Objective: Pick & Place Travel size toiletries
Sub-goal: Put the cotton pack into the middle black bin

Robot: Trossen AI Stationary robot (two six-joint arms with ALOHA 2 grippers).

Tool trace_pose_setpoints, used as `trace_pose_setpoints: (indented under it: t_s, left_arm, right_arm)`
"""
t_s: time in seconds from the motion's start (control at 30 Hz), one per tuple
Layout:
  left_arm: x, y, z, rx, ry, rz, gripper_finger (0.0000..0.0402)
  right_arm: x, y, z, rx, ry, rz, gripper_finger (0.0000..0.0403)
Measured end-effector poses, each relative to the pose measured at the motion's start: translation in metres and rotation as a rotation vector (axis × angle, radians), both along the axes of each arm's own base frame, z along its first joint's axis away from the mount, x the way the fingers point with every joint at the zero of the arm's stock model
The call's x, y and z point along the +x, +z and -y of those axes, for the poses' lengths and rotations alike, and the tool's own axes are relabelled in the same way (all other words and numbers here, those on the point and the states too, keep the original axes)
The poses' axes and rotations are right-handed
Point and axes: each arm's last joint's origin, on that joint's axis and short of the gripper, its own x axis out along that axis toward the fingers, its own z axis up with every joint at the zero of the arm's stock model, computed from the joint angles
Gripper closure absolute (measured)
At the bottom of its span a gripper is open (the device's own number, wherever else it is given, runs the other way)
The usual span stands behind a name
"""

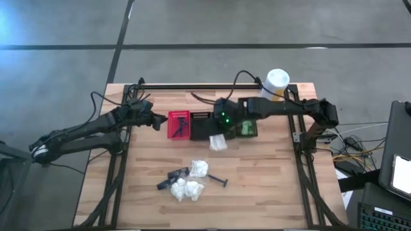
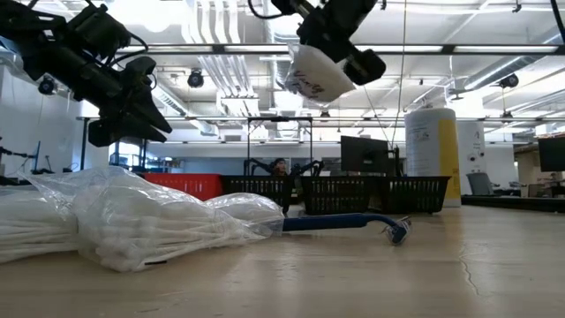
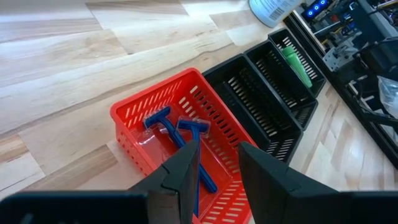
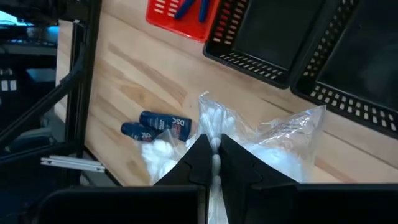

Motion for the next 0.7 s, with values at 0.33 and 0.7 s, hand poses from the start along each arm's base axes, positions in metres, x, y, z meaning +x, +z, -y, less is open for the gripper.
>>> trace_pose_setpoints:
  t_s: [0.33, 0.7]
  left_arm:
    - [0.000, 0.000, 0.000, 0.000, 0.000, 0.000, 0.0282]
    - [0.000, 0.000, 0.000, 0.000, 0.000, 0.000, 0.0282]
  right_arm:
    - [0.004, 0.006, 0.028, -0.080, 0.001, 0.102, 0.0390]
    - [-0.008, -0.007, 0.020, -0.552, 0.251, -0.155, 0.0390]
